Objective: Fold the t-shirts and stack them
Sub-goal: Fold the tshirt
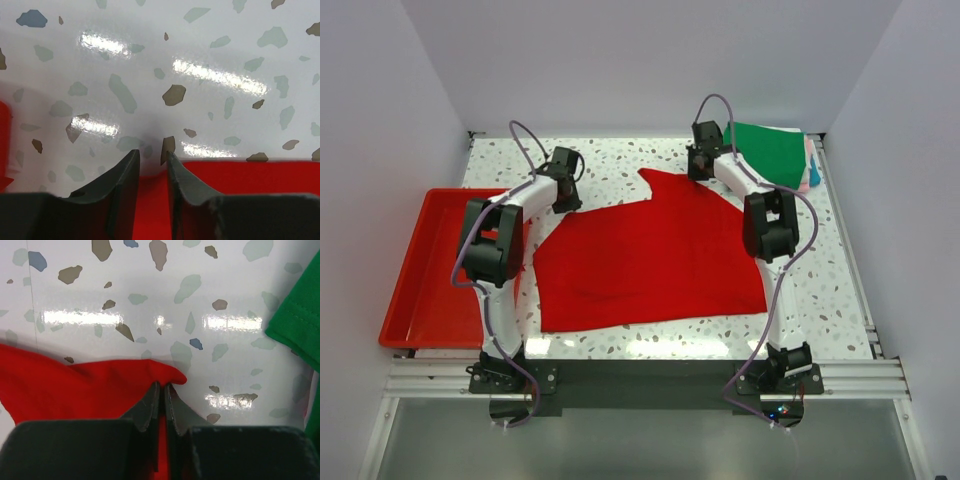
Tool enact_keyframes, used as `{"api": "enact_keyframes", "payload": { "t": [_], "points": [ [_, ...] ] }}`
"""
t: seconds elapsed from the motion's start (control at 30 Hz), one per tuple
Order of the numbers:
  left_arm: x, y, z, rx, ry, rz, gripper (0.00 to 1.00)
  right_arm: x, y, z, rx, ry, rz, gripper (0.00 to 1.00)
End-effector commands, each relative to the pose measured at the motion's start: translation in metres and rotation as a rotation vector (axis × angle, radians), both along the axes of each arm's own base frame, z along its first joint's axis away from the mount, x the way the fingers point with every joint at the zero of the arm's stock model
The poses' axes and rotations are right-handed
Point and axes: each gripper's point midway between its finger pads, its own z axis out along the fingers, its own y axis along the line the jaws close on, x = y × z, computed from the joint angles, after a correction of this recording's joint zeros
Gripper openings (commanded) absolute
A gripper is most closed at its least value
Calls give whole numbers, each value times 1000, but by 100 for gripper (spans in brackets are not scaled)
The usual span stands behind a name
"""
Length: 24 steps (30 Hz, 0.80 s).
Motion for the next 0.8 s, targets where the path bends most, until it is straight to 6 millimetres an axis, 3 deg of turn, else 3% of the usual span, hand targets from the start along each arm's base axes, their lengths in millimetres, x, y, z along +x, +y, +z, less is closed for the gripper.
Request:
{"api": "enact_keyframes", "payload": {
  "t": [0.0,0.27,0.57,0.77],
  "points": [
    [2,4,16,-1,-29,-21,30,7,-2,57,48,-91,-17,0],
    [12,-2,23,-15,-37,-49,0,9,-7,77,67,-121,-29,0],
    [31,-5,45,-15,-96,-66,0,12,-26,114,90,-185,-74,0],
    [46,-5,56,0,-126,-59,2,6,-32,126,107,-200,-78,0]
  ]
}}
